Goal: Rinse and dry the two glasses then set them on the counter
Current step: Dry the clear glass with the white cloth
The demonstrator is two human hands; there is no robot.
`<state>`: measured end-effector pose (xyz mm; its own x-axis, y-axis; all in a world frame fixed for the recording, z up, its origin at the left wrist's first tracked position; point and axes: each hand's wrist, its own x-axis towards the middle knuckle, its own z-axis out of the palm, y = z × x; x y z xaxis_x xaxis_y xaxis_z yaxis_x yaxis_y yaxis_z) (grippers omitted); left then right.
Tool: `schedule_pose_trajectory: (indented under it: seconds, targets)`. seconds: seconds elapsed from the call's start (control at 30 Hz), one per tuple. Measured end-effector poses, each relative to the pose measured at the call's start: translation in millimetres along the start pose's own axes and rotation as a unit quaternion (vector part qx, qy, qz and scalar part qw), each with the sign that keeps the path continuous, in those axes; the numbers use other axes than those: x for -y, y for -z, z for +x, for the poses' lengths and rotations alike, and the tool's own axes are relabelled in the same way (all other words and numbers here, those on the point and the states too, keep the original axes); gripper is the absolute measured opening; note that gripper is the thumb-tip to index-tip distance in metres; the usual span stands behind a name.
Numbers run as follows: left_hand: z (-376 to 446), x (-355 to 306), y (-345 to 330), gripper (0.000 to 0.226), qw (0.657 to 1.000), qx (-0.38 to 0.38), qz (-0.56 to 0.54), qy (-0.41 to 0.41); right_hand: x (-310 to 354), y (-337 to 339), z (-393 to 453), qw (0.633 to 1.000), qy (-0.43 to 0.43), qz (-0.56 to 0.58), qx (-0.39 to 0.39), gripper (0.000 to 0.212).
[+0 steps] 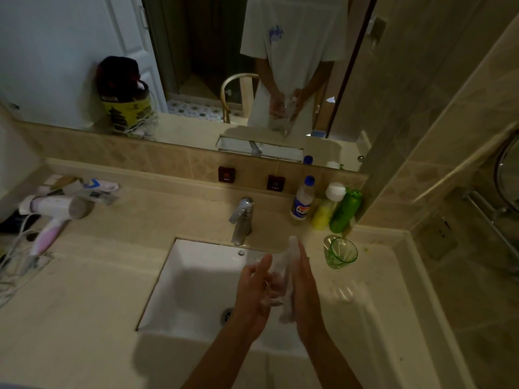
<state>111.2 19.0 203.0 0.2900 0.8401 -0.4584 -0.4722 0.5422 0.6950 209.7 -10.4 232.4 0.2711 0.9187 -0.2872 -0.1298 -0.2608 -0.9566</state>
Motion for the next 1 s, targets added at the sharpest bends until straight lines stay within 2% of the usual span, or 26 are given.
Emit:
schedule_pose_trajectory:
  seconds: [0.1, 0.17, 0.2, 0.23, 0.3, 0.37, 0.4, 0.47, 0.5, 0.53, 0.6, 0.67, 0.73, 0.77, 0.83, 0.9, 0.93, 0.97, 1.0]
  targets:
    - [-1.0, -9.7, 2.8, 0.048, 0.995, 0.093, 0.001, 0.021, 25.2, 12.2, 17.0, 0.996, -0.083, 0.045, -0.005, 0.040]
    - [-3.6, -13.1, 2.0, 0.050, 0.992, 0.122, -0.025, 0.034, 36.6, 15.0, 20.4, 0.997, -0.068, 0.021, 0.015, 0.044]
    - [-2.5, -11.6, 1.8, 0.053, 0.992, 0.119, -0.024, 0.034, 37.2, 14.1, 21.2, 0.998, -0.054, 0.003, 0.042, 0.039]
    - [-1.2, -9.5, -0.1, 0.059, 0.992, 0.117, -0.022, 0.030, 32.8, 12.1, 21.1, 0.997, -0.036, -0.024, 0.062, 0.031]
    - [2.9, -2.9, -3.2, 0.068, 0.998, 0.060, -0.010, 0.025, 21.1, 4.9, 17.7, 0.995, 0.025, -0.090, 0.043, 0.022]
    - [10.4, 3.2, -3.5, 0.081, 0.999, -0.025, -0.006, 0.021, 6.1, -3.2, 11.6, 0.981, 0.122, -0.150, 0.020, 0.035]
    - [13.4, 4.7, -3.2, 0.082, 0.999, -0.042, -0.004, 0.015, -2.4, -7.0, 7.3, 0.968, 0.164, -0.187, 0.021, 0.041]
    - [16.6, 4.5, -1.8, 0.065, 0.999, -0.040, -0.016, 0.016, -23.0, -12.7, -1.8, 0.930, 0.228, -0.288, 0.018, 0.050]
    - [16.9, 3.6, -1.1, 0.062, 0.998, -0.046, -0.026, 0.029, -32.8, -13.6, -5.6, 0.906, 0.253, -0.340, 0.011, 0.052]
    - [19.0, 3.4, 2.0, 0.069, 0.997, -0.039, -0.047, 0.037, -38.5, -14.4, -7.4, 0.891, 0.271, -0.364, 0.003, 0.054]
    - [20.4, 4.2, 5.9, 0.082, 0.996, -0.024, -0.069, 0.049, -35.3, -15.9, -5.9, 0.908, 0.262, -0.328, -0.005, 0.055]
    - [16.9, 0.9, 4.1, 0.069, 0.997, -0.007, -0.057, 0.052, -15.2, -14.9, 2.8, 0.949, 0.204, -0.242, 0.000, 0.049]
    - [17.9, 1.0, 9.5, 0.069, 0.995, 0.044, -0.072, 0.056, 5.4, -9.0, 18.4, 0.985, 0.120, -0.124, 0.008, 0.042]
    - [19.0, 0.8, 13.0, 0.069, 0.993, 0.068, -0.079, 0.052, 13.9, -4.4, 26.3, 0.992, 0.084, -0.090, 0.019, 0.042]
    - [17.5, -4.6, 14.4, 0.058, 0.990, 0.109, -0.070, 0.049, 27.8, 3.1, 40.2, 0.997, 0.013, -0.061, 0.046, 0.053]
    - [14.5, -9.4, 10.4, 0.045, 0.989, 0.117, -0.063, 0.061, 29.4, -0.3, 41.8, 0.996, -0.032, -0.067, 0.050, 0.057]
    - [13.5, -10.6, 8.0, 0.043, 0.990, 0.107, -0.061, 0.068, 26.1, -3.9, 37.2, 0.994, -0.021, -0.101, 0.038, 0.050]
    - [15.6, -8.6, 7.8, 0.048, 0.992, 0.085, -0.057, 0.071, 21.1, -7.1, 30.4, 0.987, 0.035, -0.155, 0.020, 0.043]
    - [17.9, -5.8, 8.6, 0.063, 0.994, 0.067, -0.057, 0.072, 14.8, -9.5, 23.2, 0.970, 0.110, -0.216, 0.006, 0.042]
